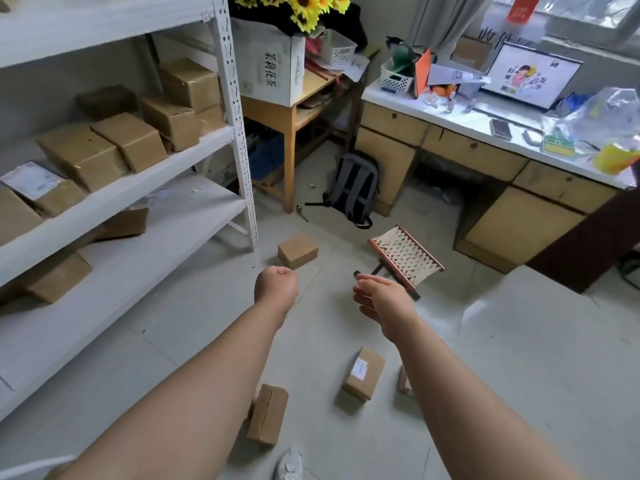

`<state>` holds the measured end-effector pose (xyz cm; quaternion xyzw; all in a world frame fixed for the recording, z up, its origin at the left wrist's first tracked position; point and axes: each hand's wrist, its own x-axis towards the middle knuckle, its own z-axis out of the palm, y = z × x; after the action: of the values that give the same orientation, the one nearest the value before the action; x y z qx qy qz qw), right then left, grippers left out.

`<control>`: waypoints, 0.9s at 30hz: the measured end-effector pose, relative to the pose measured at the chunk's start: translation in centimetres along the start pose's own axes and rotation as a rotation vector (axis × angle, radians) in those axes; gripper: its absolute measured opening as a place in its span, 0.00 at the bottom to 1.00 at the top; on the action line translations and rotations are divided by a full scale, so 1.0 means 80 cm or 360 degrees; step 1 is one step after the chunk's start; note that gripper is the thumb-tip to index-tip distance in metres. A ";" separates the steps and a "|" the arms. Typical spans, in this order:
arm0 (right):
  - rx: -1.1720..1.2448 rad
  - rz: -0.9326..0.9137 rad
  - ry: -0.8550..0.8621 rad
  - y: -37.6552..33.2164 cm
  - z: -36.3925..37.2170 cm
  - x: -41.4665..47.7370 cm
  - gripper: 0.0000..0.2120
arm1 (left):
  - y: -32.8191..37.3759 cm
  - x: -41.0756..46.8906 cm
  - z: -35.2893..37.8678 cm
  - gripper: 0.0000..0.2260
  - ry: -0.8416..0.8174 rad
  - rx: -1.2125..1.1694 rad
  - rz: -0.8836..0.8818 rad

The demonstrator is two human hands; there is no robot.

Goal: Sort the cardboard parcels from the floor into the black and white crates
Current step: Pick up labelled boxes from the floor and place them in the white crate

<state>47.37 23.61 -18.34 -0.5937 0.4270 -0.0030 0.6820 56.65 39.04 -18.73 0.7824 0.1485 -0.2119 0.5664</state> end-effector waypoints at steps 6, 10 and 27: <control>-0.0072 0.0034 -0.0085 -0.049 -0.003 0.103 0.08 | 0.055 0.067 0.049 0.09 0.0041 -0.0039 -0.0056; -0.0162 0.0044 -0.0165 -0.076 -0.003 0.177 0.08 | 0.079 0.117 0.078 0.08 0.0118 -0.0144 -0.0094; -0.0282 0.0274 -0.0190 -0.142 0.096 0.503 0.08 | 0.106 0.420 0.147 0.12 0.0169 -0.0200 -0.0429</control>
<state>83.14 5.86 -32.97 -0.6119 0.4336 0.1288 0.6488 87.81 24.93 -31.69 0.7285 0.2948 -0.2347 0.5721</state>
